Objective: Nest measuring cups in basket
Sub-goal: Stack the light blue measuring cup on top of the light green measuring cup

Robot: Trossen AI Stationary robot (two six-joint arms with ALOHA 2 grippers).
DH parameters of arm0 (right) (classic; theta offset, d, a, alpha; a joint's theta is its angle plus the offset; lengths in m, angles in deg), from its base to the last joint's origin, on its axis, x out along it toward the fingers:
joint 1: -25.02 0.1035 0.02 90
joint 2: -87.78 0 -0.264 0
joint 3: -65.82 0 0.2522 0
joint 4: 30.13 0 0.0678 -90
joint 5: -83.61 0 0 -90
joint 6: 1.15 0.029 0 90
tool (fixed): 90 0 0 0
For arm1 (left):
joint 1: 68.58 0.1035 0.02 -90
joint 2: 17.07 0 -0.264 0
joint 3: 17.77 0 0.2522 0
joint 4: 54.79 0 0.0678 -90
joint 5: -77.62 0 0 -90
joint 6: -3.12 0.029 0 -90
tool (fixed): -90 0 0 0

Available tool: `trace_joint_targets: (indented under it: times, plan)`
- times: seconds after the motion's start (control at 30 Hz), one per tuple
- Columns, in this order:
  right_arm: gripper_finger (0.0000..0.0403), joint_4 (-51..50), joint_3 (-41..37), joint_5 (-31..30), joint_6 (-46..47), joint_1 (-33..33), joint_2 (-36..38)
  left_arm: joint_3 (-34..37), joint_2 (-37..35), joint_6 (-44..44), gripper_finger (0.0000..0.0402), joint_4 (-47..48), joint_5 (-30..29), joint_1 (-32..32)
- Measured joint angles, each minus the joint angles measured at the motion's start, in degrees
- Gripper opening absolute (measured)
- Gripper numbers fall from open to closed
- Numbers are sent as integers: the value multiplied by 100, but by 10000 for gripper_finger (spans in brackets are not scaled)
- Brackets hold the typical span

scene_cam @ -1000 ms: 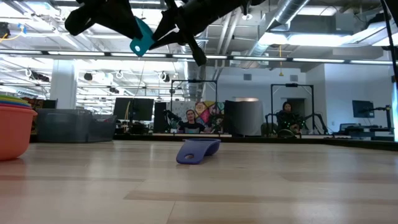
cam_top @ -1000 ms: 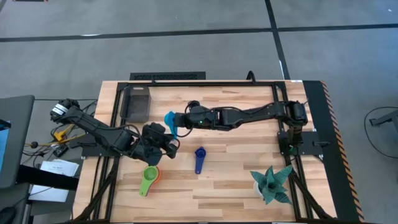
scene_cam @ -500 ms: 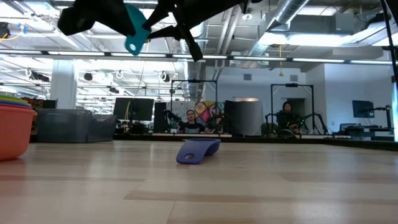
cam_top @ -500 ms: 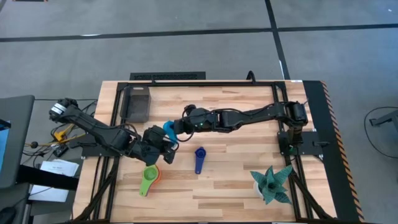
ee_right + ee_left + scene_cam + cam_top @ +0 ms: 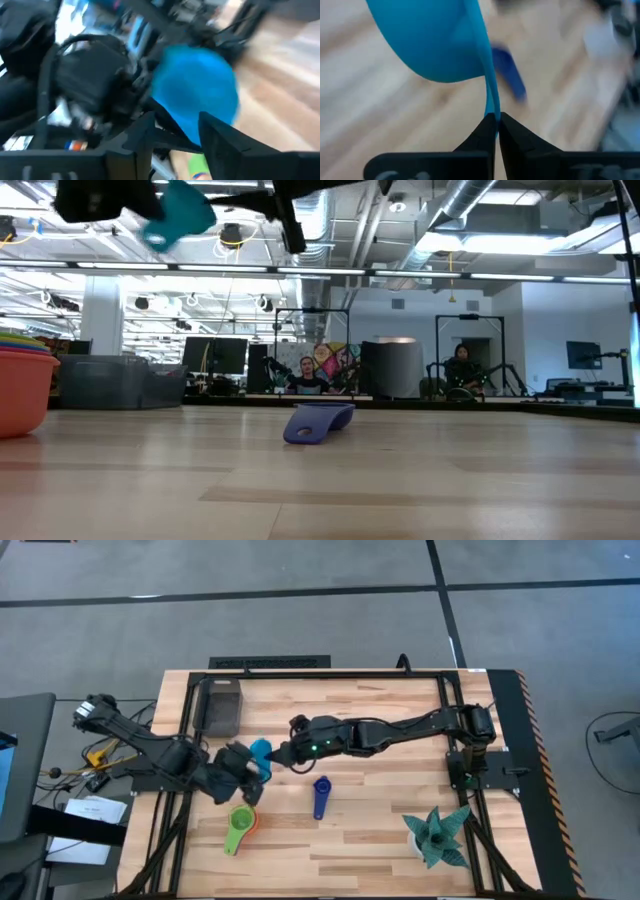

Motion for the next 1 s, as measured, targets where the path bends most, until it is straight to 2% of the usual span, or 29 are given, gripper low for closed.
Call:
trace_joint_targets:
  times: [0.13, 0.23, 0.4, 0.53, 0.7, 0.87, 1.0]
  plan:
    - [197, 214, 0, 749, -205, 7, 8, 0, -6, 216, 0, 163, 1599, -238]
    - [204, 213, 0, 1173, -216, 54, 20, 0, 71, 211, 0, 140, 2336, -614]
    - [201, 209, 0, 1436, -228, 158, 22, 450, 92, -414, 0, -720, 2557, -1294]
    - [191, 207, 0, 1451, -231, 153, 22, 1197, 88, -1124, 0, -1937, 2465, -1779]
    - [181, 200, 0, 1470, -229, 144, 22, 2172, 86, -2011, 0, -3305, 2399, -2098]
    - [175, 194, 0, 1544, -225, 150, 22, 2723, 75, -2429, 0, -4141, 2410, -2280]
    - [177, 192, 0, 1558, -222, 149, 22, 2882, -90, -2539, 0, -4294, 2403, -2369]
